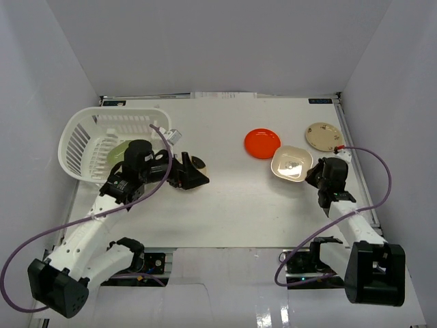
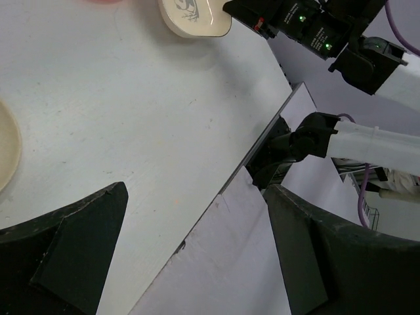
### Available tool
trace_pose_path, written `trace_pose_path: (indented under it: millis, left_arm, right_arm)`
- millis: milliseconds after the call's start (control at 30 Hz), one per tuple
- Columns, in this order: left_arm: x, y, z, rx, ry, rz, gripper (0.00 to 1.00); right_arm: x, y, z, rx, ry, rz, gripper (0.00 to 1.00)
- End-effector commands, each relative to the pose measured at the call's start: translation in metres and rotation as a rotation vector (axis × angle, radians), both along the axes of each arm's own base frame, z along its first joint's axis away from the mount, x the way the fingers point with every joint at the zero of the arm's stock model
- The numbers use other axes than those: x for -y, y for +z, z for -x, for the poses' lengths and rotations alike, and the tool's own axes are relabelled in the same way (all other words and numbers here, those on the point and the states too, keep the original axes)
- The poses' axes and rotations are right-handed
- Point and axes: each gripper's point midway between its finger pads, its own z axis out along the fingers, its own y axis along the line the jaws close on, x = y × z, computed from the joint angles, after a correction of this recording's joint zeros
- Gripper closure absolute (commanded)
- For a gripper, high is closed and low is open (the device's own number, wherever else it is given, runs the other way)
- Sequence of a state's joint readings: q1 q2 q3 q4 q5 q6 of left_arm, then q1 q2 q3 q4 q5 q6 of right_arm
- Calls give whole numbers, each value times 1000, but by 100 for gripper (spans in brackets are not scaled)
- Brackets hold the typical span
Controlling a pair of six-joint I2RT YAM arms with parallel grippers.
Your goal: Place the plates into the plastic bin on the countertop
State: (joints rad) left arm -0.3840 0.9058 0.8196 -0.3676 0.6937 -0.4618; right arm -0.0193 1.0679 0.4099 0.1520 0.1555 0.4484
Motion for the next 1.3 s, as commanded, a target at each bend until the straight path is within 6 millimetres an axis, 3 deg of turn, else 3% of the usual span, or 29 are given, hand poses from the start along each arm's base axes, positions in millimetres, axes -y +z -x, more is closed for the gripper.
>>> trace_pose_path:
  millis: [0, 33, 100, 200, 267, 300, 367, 400, 433, 600, 667, 767, 800, 867, 900, 933, 1000, 1033, 1067, 1133, 1167, 1233, 1267]
  left_arm:
    - [20, 9, -9, 0, 26, -13, 2]
    - [33, 7, -2, -1, -2, -26, 2]
    - [49, -7, -10, -20, 47, -82, 2]
    - [66, -25, -25, -38, 112, -134, 2]
    - [78, -25, -33, -39, 131, -109, 5]
    - [83, -37, -38, -54, 151, -138, 6]
    - [91, -38, -48, -45, 181, -153, 11]
    - [93, -51, -55, -47, 213, -198, 14]
    - [95, -52, -61, -35, 226, -217, 21]
    - [101, -89, -71, -78, 250, -302, 30]
    - [106, -100, -73, -91, 243, -321, 38]
    - [106, -110, -79, -91, 265, -354, 66]
    - [107, -107, -80, -87, 269, -351, 79]
    - [103, -99, -83, -71, 295, -354, 86]
    - [102, -89, -87, -51, 308, -347, 91]
    - [98, -86, -88, -46, 321, -362, 93]
    - [89, -63, -98, 11, 369, -365, 94]
    - [81, -59, -101, 15, 394, -388, 94]
    - [75, -51, -105, 31, 420, -389, 94]
    - [52, -24, -120, 46, 476, -345, 95]
    - [27, -15, -137, 39, 541, -325, 96]
    - [-3, 15, -142, 47, 592, -241, 98]
    - [-40, 24, -156, 40, 687, -221, 98]
  right_arm:
    - [-30, 22, 5, 85, 110, -100, 92]
    - [-50, 28, 12, 106, 190, -126, 92]
    - [-77, 33, 21, 109, 284, -151, 92]
    - [-104, 46, 32, 130, 369, -168, 92]
    - [-128, 59, 39, 154, 447, -185, 92]
    - [-137, 63, 42, 161, 471, -204, 92]
    - [-155, 71, 49, 170, 535, -222, 92]
    - [-165, 75, 53, 177, 568, -233, 92]
    - [-170, 78, 55, 181, 589, -242, 92]
    - [-186, 85, 63, 203, 663, -264, 92]
    - [-191, 83, 66, 196, 693, -266, 92]
    - [-192, 81, 68, 198, 703, -254, 92]
    - [-190, 80, 68, 200, 700, -247, 92]
    - [-188, 78, 68, 194, 700, -228, 84]
    - [-188, 81, 68, 197, 704, -223, 74]
    - [-188, 83, 69, 198, 711, -220, 53]
    - [-189, 85, 72, 186, 738, -206, 38]
    - [-192, 97, 71, 204, 752, -206, 26]
    - [-193, 102, 73, 208, 767, -204, 21]
    - [-195, 121, 74, 248, 787, -205, 12]
    - [-194, 121, 77, 235, 792, -203, 6]
    - [-194, 135, 81, 266, 806, -208, 5]
    - [-194, 137, 82, 273, 810, -209, 5]
